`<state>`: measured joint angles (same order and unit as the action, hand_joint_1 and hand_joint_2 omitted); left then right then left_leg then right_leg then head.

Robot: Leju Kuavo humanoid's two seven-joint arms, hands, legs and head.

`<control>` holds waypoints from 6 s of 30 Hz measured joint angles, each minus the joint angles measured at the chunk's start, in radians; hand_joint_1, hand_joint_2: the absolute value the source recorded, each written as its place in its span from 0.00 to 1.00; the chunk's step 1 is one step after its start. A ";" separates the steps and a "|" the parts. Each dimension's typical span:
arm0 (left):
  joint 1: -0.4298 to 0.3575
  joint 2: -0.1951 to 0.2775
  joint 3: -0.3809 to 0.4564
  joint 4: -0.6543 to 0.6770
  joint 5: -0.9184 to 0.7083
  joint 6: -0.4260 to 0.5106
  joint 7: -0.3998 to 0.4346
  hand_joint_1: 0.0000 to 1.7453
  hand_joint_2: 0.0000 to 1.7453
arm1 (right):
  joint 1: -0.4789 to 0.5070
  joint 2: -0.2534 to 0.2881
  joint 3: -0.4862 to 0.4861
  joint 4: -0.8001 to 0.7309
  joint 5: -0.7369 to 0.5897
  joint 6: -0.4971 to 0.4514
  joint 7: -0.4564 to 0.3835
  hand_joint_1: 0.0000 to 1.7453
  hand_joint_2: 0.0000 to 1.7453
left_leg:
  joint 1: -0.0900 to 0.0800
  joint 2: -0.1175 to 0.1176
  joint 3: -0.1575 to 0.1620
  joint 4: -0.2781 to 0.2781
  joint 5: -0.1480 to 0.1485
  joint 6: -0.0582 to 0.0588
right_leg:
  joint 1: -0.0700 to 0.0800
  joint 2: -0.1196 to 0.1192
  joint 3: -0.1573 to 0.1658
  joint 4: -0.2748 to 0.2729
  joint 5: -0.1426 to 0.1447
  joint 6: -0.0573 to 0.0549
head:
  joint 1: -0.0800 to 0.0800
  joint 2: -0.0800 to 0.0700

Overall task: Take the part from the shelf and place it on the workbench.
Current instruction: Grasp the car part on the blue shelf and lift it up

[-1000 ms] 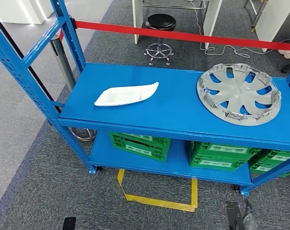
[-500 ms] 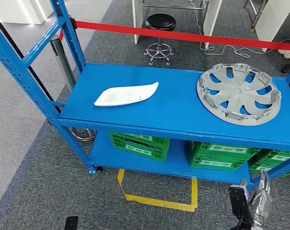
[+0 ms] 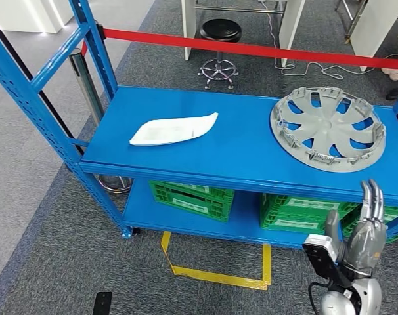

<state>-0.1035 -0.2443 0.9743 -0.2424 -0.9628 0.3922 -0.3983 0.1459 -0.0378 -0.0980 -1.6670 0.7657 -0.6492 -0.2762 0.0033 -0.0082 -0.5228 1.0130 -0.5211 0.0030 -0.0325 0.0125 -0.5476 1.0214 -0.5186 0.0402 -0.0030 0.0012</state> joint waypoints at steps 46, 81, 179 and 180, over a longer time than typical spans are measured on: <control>0.172 0.007 0.081 -0.263 -0.232 -0.339 0.006 0.00 0.00 | 0.187 -0.216 -0.101 -0.244 0.210 0.190 0.240 0.00 1.00 | 0.000 0.000 -0.002 0.001 -0.003 0.002 | 0.000 0.000 -0.002 0.000 -0.002 0.002 | 0.000 0.000; 0.141 0.015 0.175 -0.226 -0.333 -0.329 -0.036 0.00 0.00 | 0.173 -0.221 -0.128 -0.259 0.200 0.242 0.330 0.00 1.00 | 0.002 0.004 0.002 0.005 -0.009 0.002 | -0.002 -0.007 -0.018 0.010 0.005 -0.002 | 0.004 0.000; 0.103 0.051 0.279 -0.128 -0.453 -0.355 -0.095 0.00 0.00 | 0.150 -0.182 -0.221 -0.213 0.173 0.334 0.396 0.00 0.00 | -0.003 -0.001 -0.067 0.261 -0.181 -0.008 | 0.011 -0.013 -0.076 0.024 0.051 -0.039 | 0.001 0.000; 0.103 0.052 0.279 -0.127 -0.454 -0.354 -0.095 0.00 0.00 | 0.149 -0.182 -0.225 -0.211 0.169 0.341 0.396 0.00 0.00 | -0.003 -0.001 -0.078 0.257 -0.167 -0.007 | 0.011 -0.013 -0.070 0.024 0.046 -0.039 | 0.001 0.000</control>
<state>-0.0005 -0.1928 1.2531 -0.3695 -1.4171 0.0382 -0.4929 0.2953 -0.2193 -0.3234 -1.8781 0.9344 -0.3079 0.1193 0.0006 -0.0093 -0.6011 1.2696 -0.6886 -0.0041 -0.0213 -0.0001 -0.6171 1.0453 -0.4721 0.0012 -0.0016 0.0015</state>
